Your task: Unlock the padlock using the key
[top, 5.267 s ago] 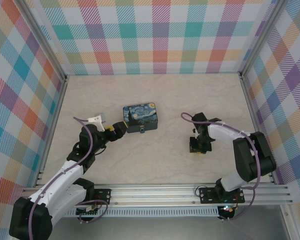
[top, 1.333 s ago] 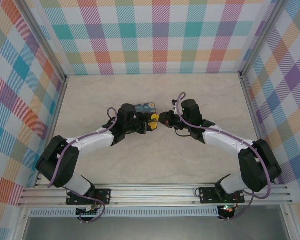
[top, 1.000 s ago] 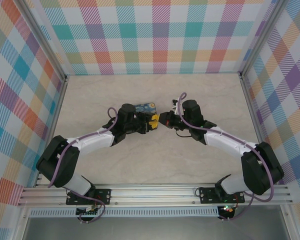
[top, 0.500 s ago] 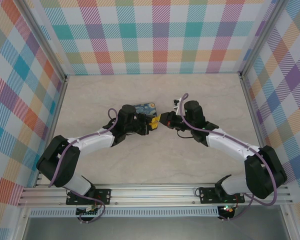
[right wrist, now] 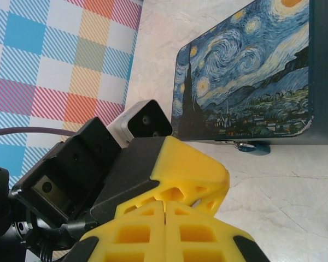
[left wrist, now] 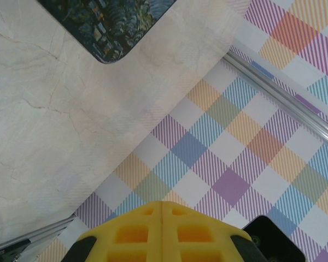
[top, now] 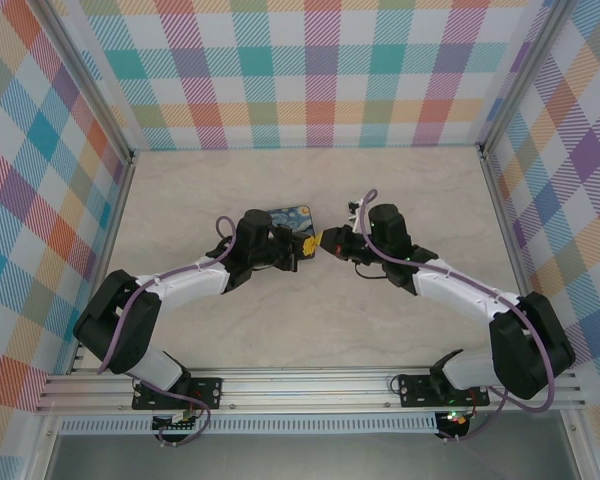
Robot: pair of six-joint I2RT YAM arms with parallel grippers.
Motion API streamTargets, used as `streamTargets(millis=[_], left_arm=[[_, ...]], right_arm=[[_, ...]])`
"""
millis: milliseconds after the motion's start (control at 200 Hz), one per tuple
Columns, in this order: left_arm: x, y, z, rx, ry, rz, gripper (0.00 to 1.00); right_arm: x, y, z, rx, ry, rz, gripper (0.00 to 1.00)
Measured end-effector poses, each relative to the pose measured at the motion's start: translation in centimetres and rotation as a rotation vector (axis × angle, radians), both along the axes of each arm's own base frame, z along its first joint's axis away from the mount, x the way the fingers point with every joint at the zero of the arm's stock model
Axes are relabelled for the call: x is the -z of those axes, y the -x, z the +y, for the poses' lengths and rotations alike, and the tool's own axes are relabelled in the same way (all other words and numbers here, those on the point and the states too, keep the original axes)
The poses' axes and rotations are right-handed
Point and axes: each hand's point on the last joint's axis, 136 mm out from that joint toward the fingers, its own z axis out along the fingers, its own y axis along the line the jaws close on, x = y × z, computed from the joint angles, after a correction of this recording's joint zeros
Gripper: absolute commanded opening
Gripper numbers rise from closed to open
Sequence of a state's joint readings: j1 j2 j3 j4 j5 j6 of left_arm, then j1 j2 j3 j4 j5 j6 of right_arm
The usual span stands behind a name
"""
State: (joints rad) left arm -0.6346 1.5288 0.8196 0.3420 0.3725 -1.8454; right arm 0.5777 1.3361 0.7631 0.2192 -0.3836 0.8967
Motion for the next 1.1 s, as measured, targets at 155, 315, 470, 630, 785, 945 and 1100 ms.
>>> streamTargets(millis=[155,315,470,630,785,945,1100], left_arm=[[-0.5,-0.3,1.5,0.004,-0.147,-0.124,0.0],[-5.8,-1.0,4.2,-0.022,-0.337,-0.4,0.0],[-11.2,-0.9,6.0,-0.029,-0.466,-0.686,0.0],[-12.5,-0.7,6.1,0.047,-0.587,-0.879,0.0],[-14.0,-0.2,5.0,0.13,-0.611,-1.022,0.0],[-16.0,0.1,4.2,0.15,-0.576,-1.122,0.0],[-16.7,0.4,3.8,0.155,-0.55,-1.151,0.0]], right_arm=[[0.0,0.6,-0.6,0.005,0.006,-0.008,0.26],[-1.1,1.2,-1.7,0.013,-0.011,-0.055,0.43],[-2.5,1.5,-1.8,-0.014,-0.063,-0.119,0.54],[-5.6,1.8,-0.6,-0.103,-0.164,-0.226,0.57],[-8.3,1.9,1.2,-0.193,-0.238,-0.304,0.57],[-10.0,2.3,2.3,-0.246,-0.29,-0.357,0.56],[-10.0,2.2,3.2,-0.267,-0.323,-0.351,0.52]])
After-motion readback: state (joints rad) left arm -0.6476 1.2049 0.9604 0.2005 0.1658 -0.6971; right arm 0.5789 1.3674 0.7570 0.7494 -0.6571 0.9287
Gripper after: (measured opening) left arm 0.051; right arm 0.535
